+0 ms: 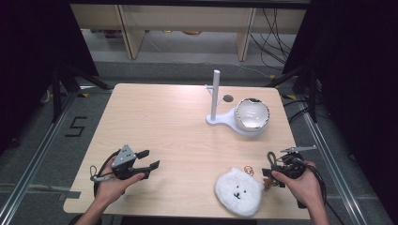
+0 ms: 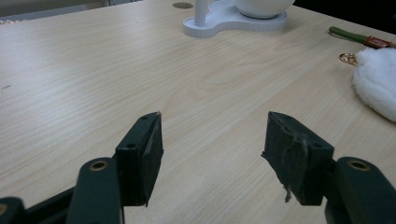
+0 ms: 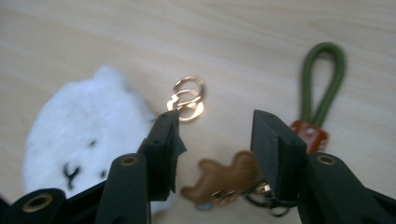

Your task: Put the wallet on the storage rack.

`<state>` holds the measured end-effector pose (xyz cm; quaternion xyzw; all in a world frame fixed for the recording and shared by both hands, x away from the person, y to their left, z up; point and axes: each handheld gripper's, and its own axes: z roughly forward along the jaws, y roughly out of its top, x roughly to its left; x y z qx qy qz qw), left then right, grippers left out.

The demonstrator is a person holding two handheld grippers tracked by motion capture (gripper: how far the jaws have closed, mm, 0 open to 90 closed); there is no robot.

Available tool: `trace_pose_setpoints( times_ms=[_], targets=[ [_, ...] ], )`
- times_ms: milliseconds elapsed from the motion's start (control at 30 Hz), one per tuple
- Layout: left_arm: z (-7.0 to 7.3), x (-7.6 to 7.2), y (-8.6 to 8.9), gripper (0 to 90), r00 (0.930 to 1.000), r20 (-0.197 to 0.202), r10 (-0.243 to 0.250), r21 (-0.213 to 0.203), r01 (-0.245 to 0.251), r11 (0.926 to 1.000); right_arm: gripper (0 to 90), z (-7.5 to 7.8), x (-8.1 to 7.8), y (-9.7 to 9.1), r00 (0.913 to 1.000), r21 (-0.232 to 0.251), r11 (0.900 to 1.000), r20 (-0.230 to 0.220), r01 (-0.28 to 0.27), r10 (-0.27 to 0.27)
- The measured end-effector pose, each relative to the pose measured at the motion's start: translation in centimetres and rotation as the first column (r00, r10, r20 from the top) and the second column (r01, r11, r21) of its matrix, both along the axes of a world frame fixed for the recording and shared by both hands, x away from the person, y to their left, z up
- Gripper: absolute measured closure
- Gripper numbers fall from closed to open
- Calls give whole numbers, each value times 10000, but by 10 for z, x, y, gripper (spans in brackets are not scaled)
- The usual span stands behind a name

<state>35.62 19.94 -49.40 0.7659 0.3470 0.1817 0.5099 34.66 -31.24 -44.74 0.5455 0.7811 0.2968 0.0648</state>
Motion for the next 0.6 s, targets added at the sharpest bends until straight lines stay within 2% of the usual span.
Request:
trace_pose_setpoints(
  times_ms=[67, 100, 167, 200, 267, 300, 333, 367, 400, 433, 567, 600],
  targets=[
    [0, 0, -2, 366, 9999, -8, -137, 34, 137, 9999, 519, 0, -1, 4, 9999, 54, 10000, -147, 55, -54],
    [0, 0, -5, 366, 9998, 0, -189, 191, 189, 9996, 507, 2, -3, 7, 9977, -15, 9986, -426, -533, 532],
    [1, 0, -7, 364, 9996, -52, -269, 338, 271, 9991, 499, 3, -4, 11, 9963, -109, 9979, -576, -640, 633],
    [0, 1, -8, 364, 9995, -72, -311, 262, 313, 9992, 490, 3, -3, 12, 9949, -215, 9968, -671, -766, 750],
    [0, 1, -9, 364, 9996, -95, -255, 339, 258, 9991, 477, 4, -6, 19, 9900, -93, 9979, -1262, -641, 625],
    [0, 1, -9, 364, 9996, -108, -248, 319, 251, 9992, 475, 4, -5, 20, 9896, -152, 9965, -1198, -822, 798],
    [0, 0, -9, 364, 9997, -116, -210, 295, 214, 9993, 472, 3, -5, 21, 9903, -162, 9974, -1219, -698, 673],
    [0, 0, -9, 365, 9996, -117, -268, 210, 271, 9994, 470, 2, -3, 21, 9892, -306, 9952, -1168, -930, 888],
    [0, -1, -10, 364, 9996, -115, -264, 108, 266, 9996, 468, 3, -3, 22, 9879, -321, 9949, -1261, -954, 906],
    [1, -2, -9, 364, 9996, -114, -268, 279, 271, 9992, 466, 2, -1, 23, 9868, -327, 9934, -1229, -1099, 1051],
    [3, -4, -12, 365, 9992, -11, -404, 233, 404, 9989, 441, 4, 4, 32, 9788, -489, 9907, -1682, -1267, 1169],
    [3, -5, -12, 365, 9990, 36, -443, 183, 442, 9989, 436, 5, 7, 34, 9729, -516, 9876, -1868, -1480, 1360]
  ],
)
